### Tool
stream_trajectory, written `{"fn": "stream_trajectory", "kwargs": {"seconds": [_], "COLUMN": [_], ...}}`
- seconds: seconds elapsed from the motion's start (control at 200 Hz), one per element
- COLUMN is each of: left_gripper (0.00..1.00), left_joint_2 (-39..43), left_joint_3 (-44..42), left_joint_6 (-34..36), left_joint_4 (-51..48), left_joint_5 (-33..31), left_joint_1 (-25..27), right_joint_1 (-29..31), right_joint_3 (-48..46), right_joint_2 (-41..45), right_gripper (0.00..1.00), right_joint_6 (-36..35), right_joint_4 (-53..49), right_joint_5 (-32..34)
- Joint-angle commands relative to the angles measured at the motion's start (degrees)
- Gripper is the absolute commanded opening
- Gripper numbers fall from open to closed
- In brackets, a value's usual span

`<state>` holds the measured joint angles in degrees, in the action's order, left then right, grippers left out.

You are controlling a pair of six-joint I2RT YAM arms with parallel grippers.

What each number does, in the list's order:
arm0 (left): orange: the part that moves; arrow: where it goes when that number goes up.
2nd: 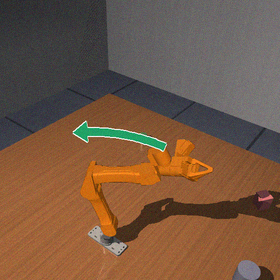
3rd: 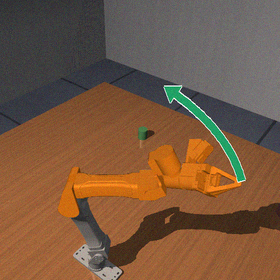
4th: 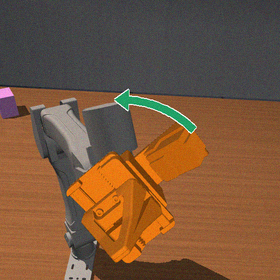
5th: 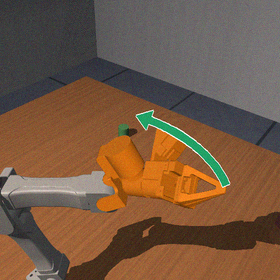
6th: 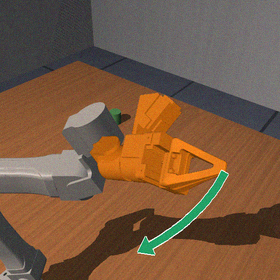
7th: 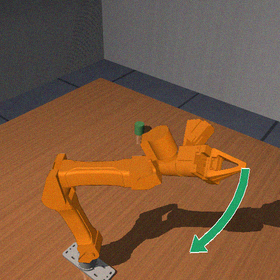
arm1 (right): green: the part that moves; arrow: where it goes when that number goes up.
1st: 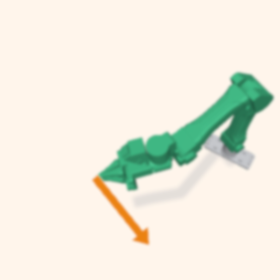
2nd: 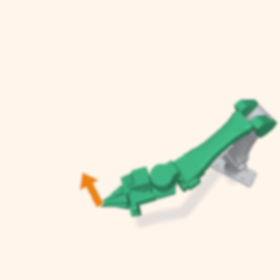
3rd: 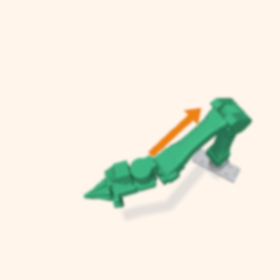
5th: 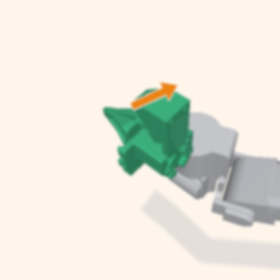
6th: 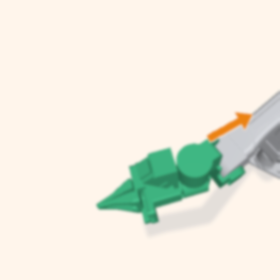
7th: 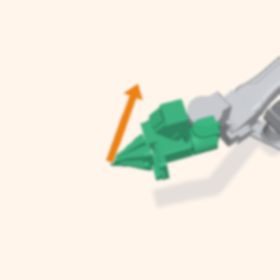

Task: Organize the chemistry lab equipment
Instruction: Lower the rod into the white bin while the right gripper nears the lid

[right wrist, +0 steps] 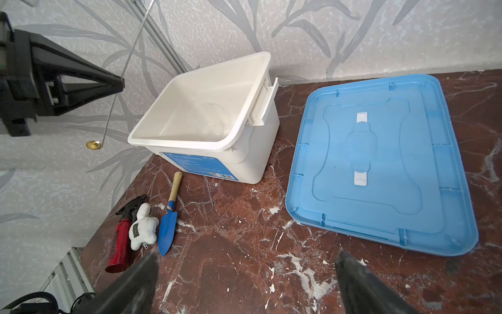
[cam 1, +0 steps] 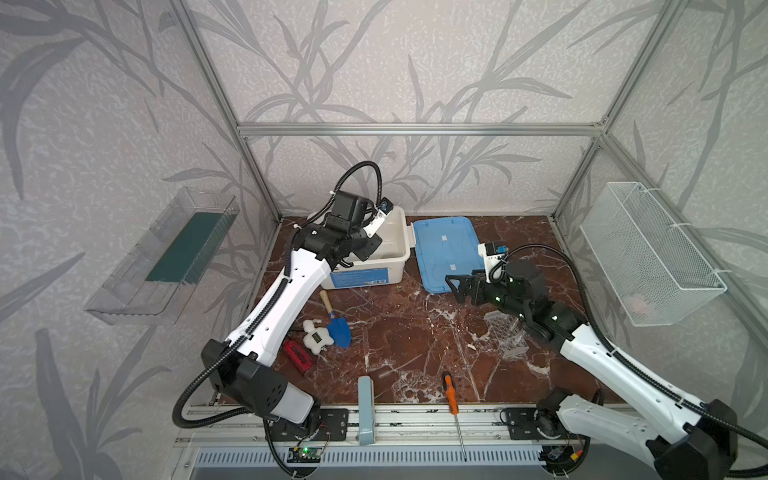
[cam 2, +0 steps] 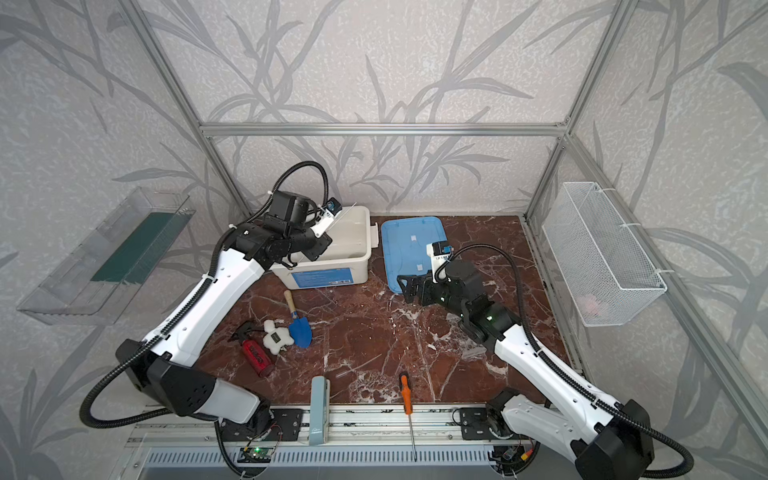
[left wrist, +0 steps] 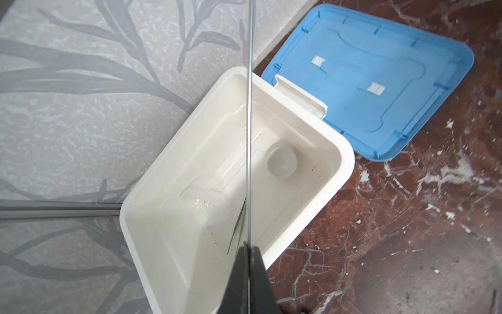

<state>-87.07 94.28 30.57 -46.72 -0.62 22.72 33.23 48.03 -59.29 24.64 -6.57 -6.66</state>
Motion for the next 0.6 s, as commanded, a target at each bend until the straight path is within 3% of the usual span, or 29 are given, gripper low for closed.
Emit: {"fn": "stream_trajectory", "kwargs": {"seconds": [0.0, 0.31, 0.595], "left_gripper": [0.0, 0.0, 0.0], "left_joint_2": [-1.83, -7.65, -15.17], "left_joint_3": [0.82, 2.45, 3.34], "left_joint_6": [17.77, 35.15, 40.62], "left_joint_4": [-2.7, -0.44, 1.21], "left_joint_5": [5.06, 3.41, 6.61], "left_joint_1": [-1.03, -4.55, -8.35], "right_joint_1": [-0.96, -3.61, -3.39], "right_joint_3": [0.57, -1.71, 4.99], "right_joint_2": [-0.08, 0.09, -10.75], "right_gripper": [0.99, 0.99, 0.99], "right_joint_6": [0.22, 1.45, 3.41], "right_joint_4": [2.22, 3.99, 10.76], "right_joint_5": [-1.59, -4.58, -19.58]}}
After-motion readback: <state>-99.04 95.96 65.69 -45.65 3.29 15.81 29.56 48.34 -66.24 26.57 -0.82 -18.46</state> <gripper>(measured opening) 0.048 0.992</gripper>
